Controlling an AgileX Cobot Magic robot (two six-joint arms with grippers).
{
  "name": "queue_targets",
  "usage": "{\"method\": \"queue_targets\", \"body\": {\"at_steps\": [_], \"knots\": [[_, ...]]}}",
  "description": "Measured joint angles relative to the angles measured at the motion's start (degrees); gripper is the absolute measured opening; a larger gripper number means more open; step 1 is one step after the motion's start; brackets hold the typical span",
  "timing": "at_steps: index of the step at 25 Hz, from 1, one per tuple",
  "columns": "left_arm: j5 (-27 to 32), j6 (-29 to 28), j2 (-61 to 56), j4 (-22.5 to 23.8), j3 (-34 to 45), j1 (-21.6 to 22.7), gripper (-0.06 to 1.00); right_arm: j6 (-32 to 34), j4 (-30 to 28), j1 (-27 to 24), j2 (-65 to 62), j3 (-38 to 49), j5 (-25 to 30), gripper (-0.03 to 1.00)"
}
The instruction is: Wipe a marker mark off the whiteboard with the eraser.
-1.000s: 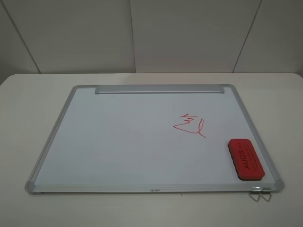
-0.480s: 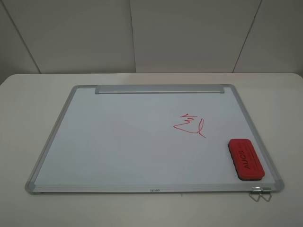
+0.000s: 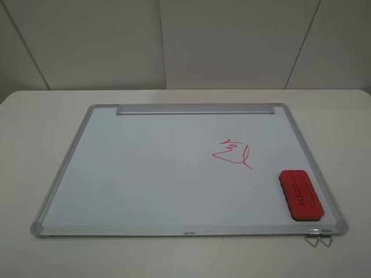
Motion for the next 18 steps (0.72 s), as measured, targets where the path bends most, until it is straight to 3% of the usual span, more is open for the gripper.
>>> {"method": "queue_targets", "body": {"at_steps": [18], "knots": [[0.0, 0.0, 0.0, 0.0, 0.0, 0.0, 0.78, 0.0, 0.0, 0.0, 0.0, 0.0, 0.0, 0.75]]}}
